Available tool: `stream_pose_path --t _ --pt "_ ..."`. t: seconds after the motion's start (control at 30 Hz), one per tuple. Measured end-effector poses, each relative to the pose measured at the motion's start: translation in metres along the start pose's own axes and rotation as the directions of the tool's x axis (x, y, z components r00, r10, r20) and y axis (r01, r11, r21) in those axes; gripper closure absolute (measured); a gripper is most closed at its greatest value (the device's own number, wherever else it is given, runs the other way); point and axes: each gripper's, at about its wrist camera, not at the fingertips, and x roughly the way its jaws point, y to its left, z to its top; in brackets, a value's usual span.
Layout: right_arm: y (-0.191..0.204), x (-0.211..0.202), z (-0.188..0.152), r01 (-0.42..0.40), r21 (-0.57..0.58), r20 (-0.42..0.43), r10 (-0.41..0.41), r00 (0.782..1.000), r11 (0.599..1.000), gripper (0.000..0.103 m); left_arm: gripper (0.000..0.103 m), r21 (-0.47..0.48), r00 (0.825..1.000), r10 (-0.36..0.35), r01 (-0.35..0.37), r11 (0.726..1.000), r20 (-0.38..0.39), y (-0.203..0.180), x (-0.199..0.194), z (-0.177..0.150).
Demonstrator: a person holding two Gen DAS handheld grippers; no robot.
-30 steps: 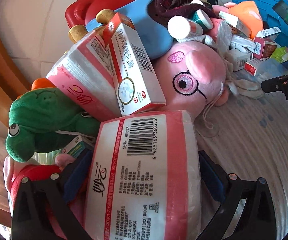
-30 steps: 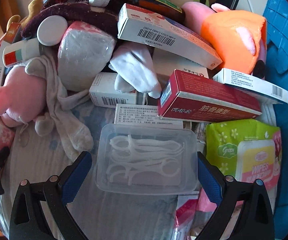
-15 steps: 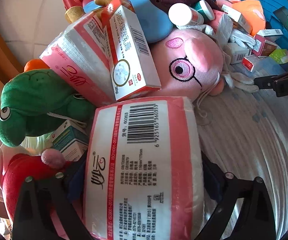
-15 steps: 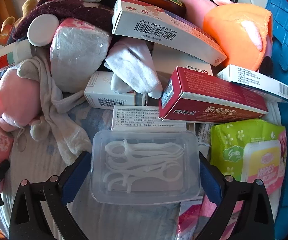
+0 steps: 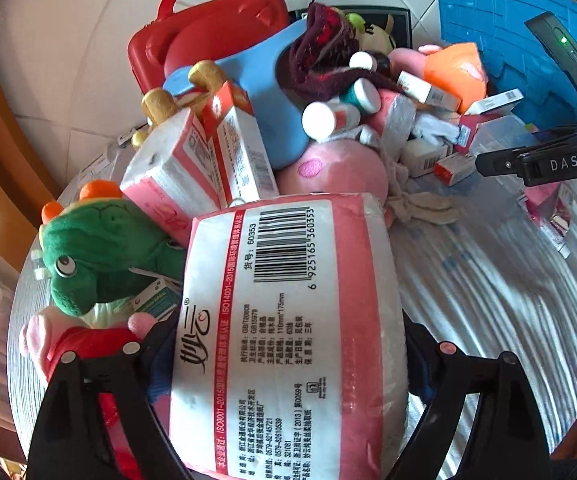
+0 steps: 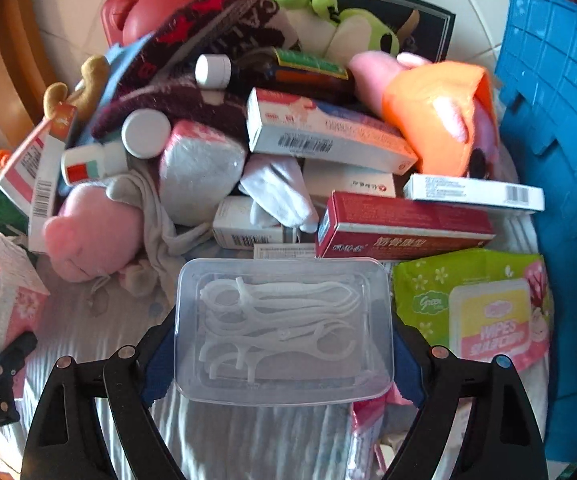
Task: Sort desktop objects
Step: 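Grasp the pink-white tissue pack with the left gripper while the right grasps the clear floss box, then carry the tissue pack and floss box to the blue crate and release both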
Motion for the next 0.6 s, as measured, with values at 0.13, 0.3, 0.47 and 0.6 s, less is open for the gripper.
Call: stream_pose_path --t 0.13,0.3,0.47,0.6 --pt "-0.003 -0.046 0.007 -0.006 0.026 0.093 0.004 0.996 1.000 0.015 0.014 0.048 0.997 -0.024 0.020 0.999 0.076 -0.020 -0.019 0.029" --pt "-0.007 -0.095 0.035 0.018 0.063 0.216 -0.032 0.976 0.998 0.015 0.014 0.077 0.985 -0.045 0.032 0.997 0.164 -0.031 -0.045 0.083" --pt "-0.028 -0.173 0.033 0.078 0.101 0.363 -0.110 0.925 0.992 0.015 0.014 0.135 0.960 -0.090 0.056 0.989 0.266 -0.059 -0.079 0.126" --pt "-0.052 -0.239 0.027 0.119 0.159 0.471 -0.181 0.863 0.980 0.015 0.014 0.173 0.930 -0.135 0.079 0.982 0.343 -0.088 -0.106 0.159"
